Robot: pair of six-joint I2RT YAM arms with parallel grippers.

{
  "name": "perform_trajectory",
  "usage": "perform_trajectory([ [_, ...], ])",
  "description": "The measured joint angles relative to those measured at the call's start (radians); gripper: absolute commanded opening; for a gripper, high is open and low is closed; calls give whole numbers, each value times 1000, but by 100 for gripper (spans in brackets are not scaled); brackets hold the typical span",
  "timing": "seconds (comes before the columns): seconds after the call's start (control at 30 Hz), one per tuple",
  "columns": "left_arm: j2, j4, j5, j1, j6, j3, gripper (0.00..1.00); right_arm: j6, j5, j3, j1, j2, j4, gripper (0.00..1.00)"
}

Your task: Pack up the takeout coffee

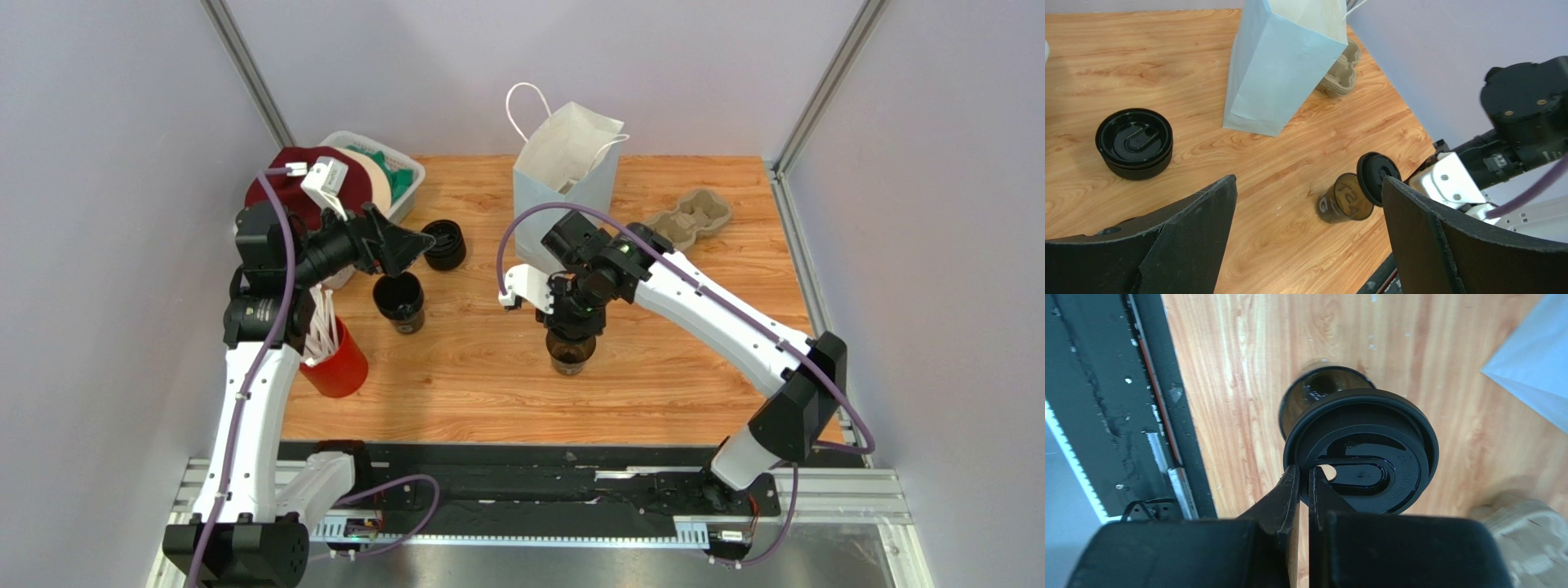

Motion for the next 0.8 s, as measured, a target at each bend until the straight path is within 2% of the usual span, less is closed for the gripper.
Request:
perform_trajectory([
  [0.3,-5,29,1,2,-1,-36,96,26,-66,-5,-1,97,-3,0],
  [0.8,-5,53,10,9,-5,-63,96,66,11,-118,-1,113,104,0],
])
